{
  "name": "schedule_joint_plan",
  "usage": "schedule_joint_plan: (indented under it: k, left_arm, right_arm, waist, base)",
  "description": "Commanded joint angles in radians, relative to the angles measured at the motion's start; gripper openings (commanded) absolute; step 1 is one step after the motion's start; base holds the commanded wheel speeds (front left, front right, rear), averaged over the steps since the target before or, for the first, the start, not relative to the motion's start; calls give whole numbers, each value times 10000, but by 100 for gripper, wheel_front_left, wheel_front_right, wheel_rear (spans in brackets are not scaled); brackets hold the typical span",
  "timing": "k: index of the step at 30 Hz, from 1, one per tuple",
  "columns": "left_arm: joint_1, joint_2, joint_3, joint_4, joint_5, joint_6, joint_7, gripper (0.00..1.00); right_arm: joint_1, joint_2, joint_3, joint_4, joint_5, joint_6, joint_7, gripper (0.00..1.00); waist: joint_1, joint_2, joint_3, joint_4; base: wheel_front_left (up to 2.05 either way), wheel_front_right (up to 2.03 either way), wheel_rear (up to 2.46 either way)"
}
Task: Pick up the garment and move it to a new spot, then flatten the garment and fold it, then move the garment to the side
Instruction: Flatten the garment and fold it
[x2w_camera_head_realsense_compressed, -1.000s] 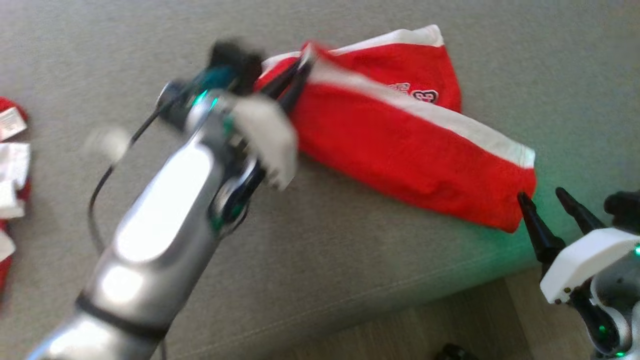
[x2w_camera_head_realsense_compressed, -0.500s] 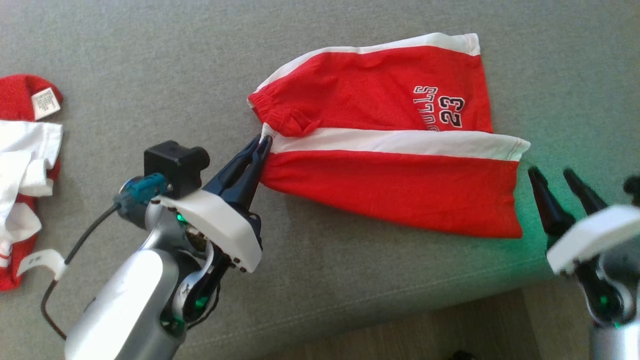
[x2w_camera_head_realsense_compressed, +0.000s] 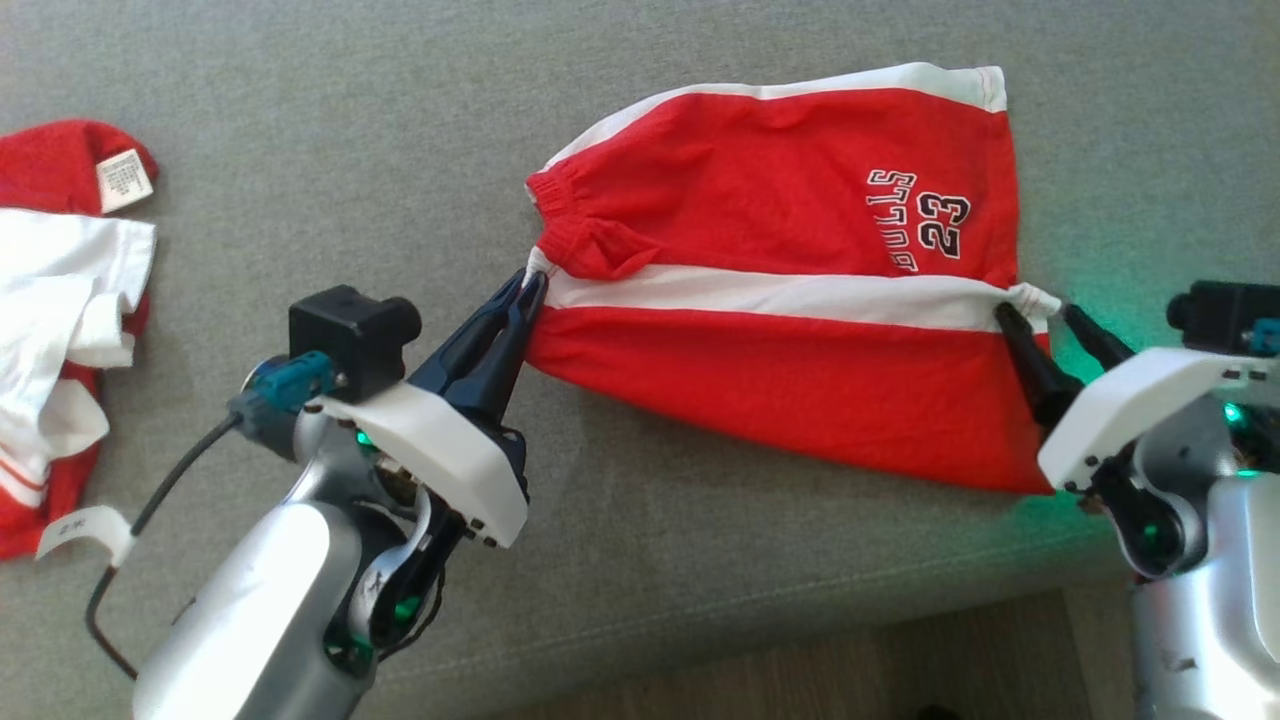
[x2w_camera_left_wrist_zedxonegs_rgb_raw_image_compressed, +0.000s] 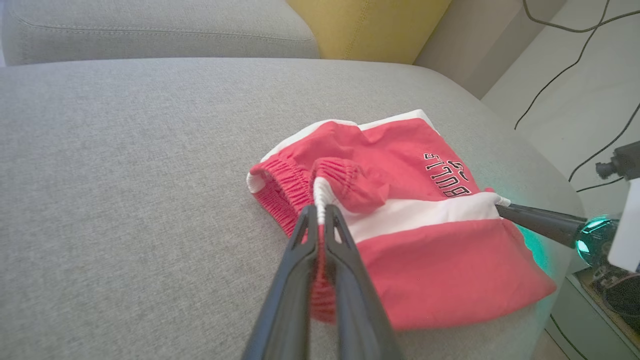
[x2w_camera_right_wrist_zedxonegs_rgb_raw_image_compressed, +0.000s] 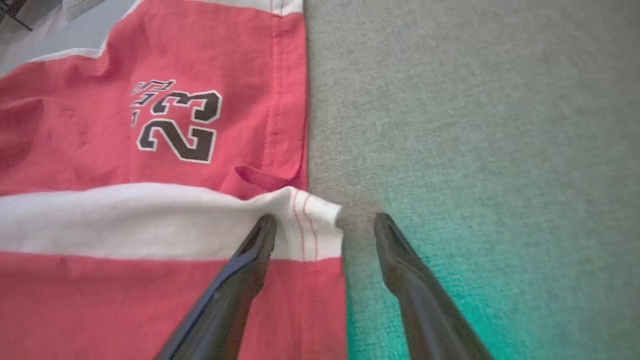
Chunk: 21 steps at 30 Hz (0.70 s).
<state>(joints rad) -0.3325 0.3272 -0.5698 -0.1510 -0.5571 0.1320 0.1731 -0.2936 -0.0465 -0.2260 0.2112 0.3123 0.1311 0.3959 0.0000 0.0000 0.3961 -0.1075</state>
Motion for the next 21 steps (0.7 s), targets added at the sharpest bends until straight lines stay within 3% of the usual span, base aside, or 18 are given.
schedule_joint_plan:
  k: [1, 2, 3, 4, 5, 6, 13, 21]
  left_arm:
    - [-318, 143, 359, -304, 21, 8, -116, 0]
    - [-313, 147, 366, -293, 17, 14, -132, 0]
    - [-302, 151, 371, -279, 12, 19, -151, 0]
    - [-290, 150, 371, -260, 5, 22, -167, 0]
    - [-285, 148, 367, -239, -2, 26, -174, 0]
    - [-287, 146, 366, -221, -6, 30, -181, 0]
    - [-230, 97, 526, -46, -166, 42, -490, 0]
    - [-380, -208, 1249, -331, -930, -39, -1145, 0]
  right_arm:
    - [-254, -68, 296, -263, 100, -4, -20, 100]
    - [-267, -67, 352, -231, 150, -4, -40, 94]
    - [-273, -75, 384, -188, 177, -4, -78, 72]
    - [-269, -90, 422, -130, 205, -4, -104, 35]
    - [-267, -106, 458, -76, 244, -4, -129, 13]
    - [-269, -114, 501, -26, 291, -4, -152, 0]
    - [-53, -356, 576, -426, 507, -4, -640, 0]
    - [380, -486, 114, -2838, 549, -4, -1022, 0]
  waist:
    - [0, 0, -10, 3]
    - [0, 0, -16, -4]
    - [0, 0, -26, -10]
    - [0, 0, -39, -12]
    - [0, 0, -49, -11]
    - [0, 0, -59, -15]
    - [0, 0, -414, -107]
    - [0, 0, -1058, -330]
  base:
    - [0, 0, 0]
    - [0, 0, 0]
    - [0, 0, 0]
    - [0, 0, 0]
    - [0, 0, 0]
    - [0, 0, 0]
    - [0, 0, 0]
    - [0, 0, 0]
